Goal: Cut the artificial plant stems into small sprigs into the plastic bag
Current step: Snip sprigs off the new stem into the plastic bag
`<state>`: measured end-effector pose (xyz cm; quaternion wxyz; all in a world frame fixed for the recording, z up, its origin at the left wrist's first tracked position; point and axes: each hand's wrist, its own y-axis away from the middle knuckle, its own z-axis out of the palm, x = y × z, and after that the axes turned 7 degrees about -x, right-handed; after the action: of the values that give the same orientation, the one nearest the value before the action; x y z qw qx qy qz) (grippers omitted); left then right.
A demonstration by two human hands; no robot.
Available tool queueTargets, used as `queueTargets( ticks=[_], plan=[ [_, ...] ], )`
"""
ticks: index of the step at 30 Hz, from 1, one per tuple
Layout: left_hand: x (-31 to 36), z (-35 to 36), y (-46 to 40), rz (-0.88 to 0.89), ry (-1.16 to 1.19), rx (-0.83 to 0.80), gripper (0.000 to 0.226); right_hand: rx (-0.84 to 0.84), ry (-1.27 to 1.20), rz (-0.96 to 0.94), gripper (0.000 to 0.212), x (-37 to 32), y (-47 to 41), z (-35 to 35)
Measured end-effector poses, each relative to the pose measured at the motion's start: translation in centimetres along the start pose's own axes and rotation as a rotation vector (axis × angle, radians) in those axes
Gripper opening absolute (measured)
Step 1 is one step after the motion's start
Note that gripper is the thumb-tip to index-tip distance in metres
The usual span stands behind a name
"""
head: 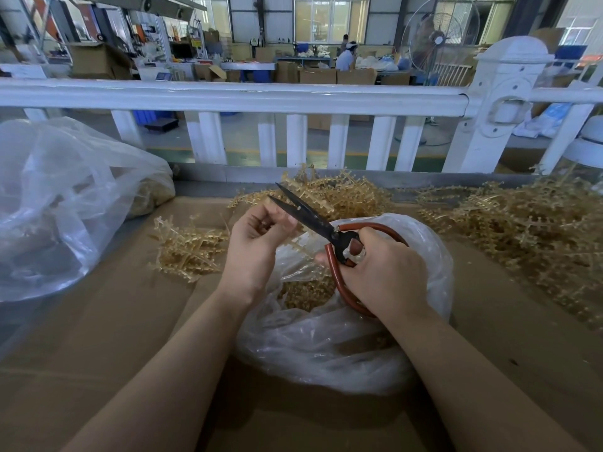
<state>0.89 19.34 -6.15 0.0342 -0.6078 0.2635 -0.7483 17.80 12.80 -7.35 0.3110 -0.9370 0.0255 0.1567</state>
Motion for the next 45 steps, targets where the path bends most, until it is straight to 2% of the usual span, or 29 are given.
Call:
queueTargets(
  ticks=[2, 4, 9, 19, 25, 33, 38, 45],
  plan=[
    [0.2, 0.1, 0.0, -0.006, 0.057, 0.012, 0.003, -0.002, -0.017, 0.009, 0.053, 0.2, 0.0, 0.1],
    [0.3, 0.0, -0.1, 0.005, 0.09, 0.008, 0.01, 0.003, -0.042, 0.019, 0.054, 0.1, 0.0, 0.0],
    [0.3, -0.3, -0.2, 0.027, 0.148, -0.044, 0.01, -0.002, -0.104, 0.032, 0.055, 0.3, 0.0, 0.2],
    [-0.1, -1.0, -0.1, -0.033, 0.066, -0.095, 0.005, -0.075, -0.027, 0.044, 0.066, 0.7, -0.1, 0.6],
    [-0.1, -0.8, -0.1, -0.057, 0.054, -0.117, 0.026, -0.08, 0.012, 0.023, 0.066, 0.6, -0.3, 0.3],
    [0.0, -0.5, -0.3, -0.089, 0.062, -0.111, 0.032, -0.027, 0.03, 0.016, 0.059, 0.4, -0.3, 0.1],
    [0.3, -0.5, -0.1, -0.11, 0.096, -0.129, 0.014, -0.002, 0.018, 0.008, 0.062, 0.4, -0.2, 0.2],
    [0.3, -0.5, -0.1, -0.113, 0.108, -0.161, 0.01, -0.012, -0.024, 0.008, 0.051, 0.4, -0.1, 0.3]
  ],
)
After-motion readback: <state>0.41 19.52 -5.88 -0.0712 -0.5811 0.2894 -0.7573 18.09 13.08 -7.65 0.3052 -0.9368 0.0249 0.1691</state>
